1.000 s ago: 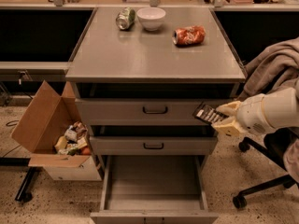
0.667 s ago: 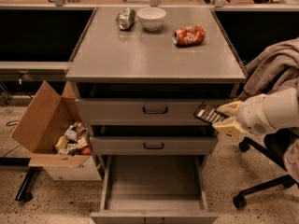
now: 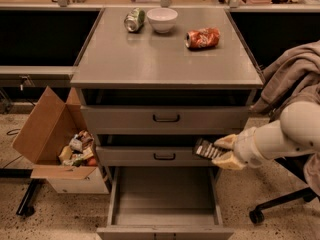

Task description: Place rxbar chocolate into bottom drawer

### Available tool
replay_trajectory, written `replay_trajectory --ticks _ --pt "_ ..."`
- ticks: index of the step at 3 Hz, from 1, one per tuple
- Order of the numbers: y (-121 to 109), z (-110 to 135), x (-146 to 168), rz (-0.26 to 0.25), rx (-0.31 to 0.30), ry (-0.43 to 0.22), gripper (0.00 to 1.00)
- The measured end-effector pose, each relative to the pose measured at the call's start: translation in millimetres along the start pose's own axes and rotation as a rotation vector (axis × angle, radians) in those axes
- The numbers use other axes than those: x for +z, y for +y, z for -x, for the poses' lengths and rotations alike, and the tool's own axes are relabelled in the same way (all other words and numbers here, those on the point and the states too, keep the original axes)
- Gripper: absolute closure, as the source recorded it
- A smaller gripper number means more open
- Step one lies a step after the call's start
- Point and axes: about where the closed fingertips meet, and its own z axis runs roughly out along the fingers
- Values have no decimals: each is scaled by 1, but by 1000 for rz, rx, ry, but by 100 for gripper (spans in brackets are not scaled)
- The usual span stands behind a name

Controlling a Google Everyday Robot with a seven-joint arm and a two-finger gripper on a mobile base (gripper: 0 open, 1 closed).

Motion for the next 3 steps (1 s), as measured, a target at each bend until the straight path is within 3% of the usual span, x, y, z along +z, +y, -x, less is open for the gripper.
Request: replay_trajectory --ticks 2,3 --pt "43 -54 96 184 16 55 100" --pt "43 -54 96 185 16 55 100"
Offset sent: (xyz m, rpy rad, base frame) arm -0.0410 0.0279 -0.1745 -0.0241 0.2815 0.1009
